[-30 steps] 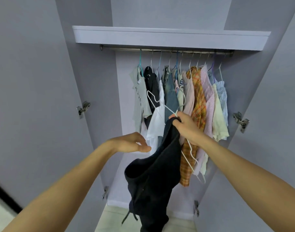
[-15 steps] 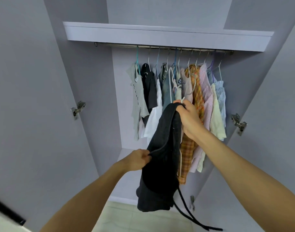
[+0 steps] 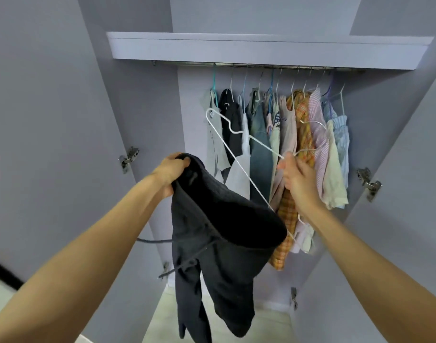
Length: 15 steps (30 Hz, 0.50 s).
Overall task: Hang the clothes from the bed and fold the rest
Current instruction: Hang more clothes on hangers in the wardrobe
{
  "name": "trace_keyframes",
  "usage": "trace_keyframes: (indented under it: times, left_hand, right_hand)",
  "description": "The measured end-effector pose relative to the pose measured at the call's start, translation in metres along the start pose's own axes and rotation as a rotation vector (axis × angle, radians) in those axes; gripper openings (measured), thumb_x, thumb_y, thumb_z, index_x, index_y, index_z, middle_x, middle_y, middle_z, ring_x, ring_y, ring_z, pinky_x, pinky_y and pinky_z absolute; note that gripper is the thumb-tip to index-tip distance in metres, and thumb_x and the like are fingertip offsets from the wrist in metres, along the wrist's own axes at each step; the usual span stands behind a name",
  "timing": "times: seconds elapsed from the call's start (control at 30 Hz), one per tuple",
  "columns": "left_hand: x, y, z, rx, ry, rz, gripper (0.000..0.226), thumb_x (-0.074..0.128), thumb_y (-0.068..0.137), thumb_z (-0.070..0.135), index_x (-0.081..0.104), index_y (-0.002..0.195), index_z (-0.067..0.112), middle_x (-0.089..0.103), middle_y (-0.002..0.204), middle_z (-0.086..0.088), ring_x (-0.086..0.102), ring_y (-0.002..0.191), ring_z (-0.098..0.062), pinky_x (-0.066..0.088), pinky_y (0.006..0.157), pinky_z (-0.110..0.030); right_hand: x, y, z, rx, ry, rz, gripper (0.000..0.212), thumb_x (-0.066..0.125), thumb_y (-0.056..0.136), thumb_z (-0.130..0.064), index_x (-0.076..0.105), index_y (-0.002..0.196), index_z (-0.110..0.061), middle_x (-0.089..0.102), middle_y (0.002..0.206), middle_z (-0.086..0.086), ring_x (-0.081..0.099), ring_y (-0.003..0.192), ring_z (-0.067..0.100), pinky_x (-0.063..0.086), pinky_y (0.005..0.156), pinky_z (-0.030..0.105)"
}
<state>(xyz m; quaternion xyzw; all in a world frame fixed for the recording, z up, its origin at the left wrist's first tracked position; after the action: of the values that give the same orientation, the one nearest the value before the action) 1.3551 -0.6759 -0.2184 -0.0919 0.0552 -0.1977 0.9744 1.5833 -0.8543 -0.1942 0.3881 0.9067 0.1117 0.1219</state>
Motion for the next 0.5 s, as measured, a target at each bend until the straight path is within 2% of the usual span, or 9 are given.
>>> trace_keyframes:
  times: [0.07, 0.1, 0.2, 0.27, 0.33, 0.43, 0.5]
  left_hand:
    - [0.007, -0.002, 0.001, -0.083, 0.01, -0.017, 0.013, 0.04, 0.098, 0.01, 0.053, 0.101, 0.014, 0.06, 0.083, -0.007, 0.059, 0.071, -0.02, 0.049, 0.059, -0.031]
    - [0.011, -0.004, 0.002, -0.112, 0.032, -0.021, 0.014, 0.039, 0.098, 0.01, 0.052, 0.098, 0.012, 0.059, 0.083, -0.009, 0.058, 0.07, -0.02, 0.049, 0.06, -0.032]
    - [0.012, -0.006, 0.001, -0.179, 0.092, 0.004, 0.016, 0.039, 0.098, 0.013, 0.051, 0.091, 0.005, 0.058, 0.087, -0.011, 0.058, 0.08, -0.025, 0.049, 0.074, -0.037]
    - [0.006, -0.008, 0.0, -0.21, 0.113, 0.027, 0.014, 0.04, 0.098, 0.016, 0.049, 0.1, 0.004, 0.058, 0.094, -0.012, 0.058, 0.091, -0.028, 0.049, 0.08, -0.038]
    - [0.0, -0.011, 0.001, -0.222, 0.144, 0.041, 0.015, 0.041, 0.098, 0.017, 0.047, 0.106, 0.006, 0.057, 0.097, -0.012, 0.057, 0.094, -0.029, 0.049, 0.08, -0.037]
    - [-0.013, -0.014, 0.005, -0.214, 0.182, 0.072, 0.016, 0.041, 0.097, 0.018, 0.049, 0.105, 0.006, 0.056, 0.088, -0.01, 0.057, 0.081, -0.026, 0.048, 0.075, -0.035]
    - [-0.022, -0.016, 0.009, -0.2, 0.223, 0.095, 0.021, 0.04, 0.097, 0.019, 0.05, 0.11, 0.006, 0.059, 0.093, -0.012, 0.059, 0.085, -0.028, 0.049, 0.074, -0.036]
  right_hand:
    - [-0.008, -0.009, -0.013, -0.067, 0.097, 0.258, 0.041, 0.035, 0.1, -0.029, 0.046, 0.062, -0.022, 0.04, 0.053, -0.011, 0.036, 0.045, -0.001, 0.03, 0.048, 0.015]
    - [-0.004, -0.012, -0.016, -0.055, 0.207, 0.311, 0.042, 0.034, 0.101, -0.027, 0.041, 0.059, -0.021, 0.038, 0.049, -0.012, 0.033, 0.042, 0.0, 0.029, 0.045, 0.015]
    - [0.015, -0.01, -0.024, 0.02, 0.468, 0.345, 0.043, 0.031, 0.1, -0.02, 0.031, 0.057, -0.019, 0.03, 0.039, -0.015, 0.024, 0.037, 0.001, 0.024, 0.04, 0.016]
    - [0.026, -0.005, -0.03, 0.048, 0.588, 0.346, 0.042, 0.029, 0.1, -0.016, 0.028, 0.058, -0.018, 0.028, 0.038, -0.015, 0.023, 0.035, 0.001, 0.022, 0.038, 0.014]
    - [0.032, 0.0, -0.034, 0.072, 0.648, 0.353, 0.042, 0.029, 0.1, -0.013, 0.028, 0.057, -0.017, 0.028, 0.037, -0.015, 0.023, 0.034, 0.002, 0.022, 0.037, 0.014]
    - [0.033, 0.007, -0.041, 0.107, 0.676, 0.366, 0.041, 0.028, 0.098, -0.01, 0.027, 0.058, -0.017, 0.028, 0.036, -0.015, 0.022, 0.034, 0.002, 0.021, 0.037, 0.015]
    - [0.034, 0.012, -0.046, 0.132, 0.72, 0.364, 0.04, 0.027, 0.097, -0.009, 0.027, 0.057, -0.016, 0.027, 0.036, -0.014, 0.021, 0.034, 0.004, 0.02, 0.036, 0.016]
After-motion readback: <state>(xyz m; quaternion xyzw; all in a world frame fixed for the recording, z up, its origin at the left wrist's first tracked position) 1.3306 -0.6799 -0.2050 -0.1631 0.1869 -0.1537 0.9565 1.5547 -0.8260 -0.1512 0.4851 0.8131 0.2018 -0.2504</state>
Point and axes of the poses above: each hand's wrist, its own y-axis towards the middle knuckle, its own x-axis out of the palm, z = x × y, the point moved 9 cm from there along y, towards the middle knuckle
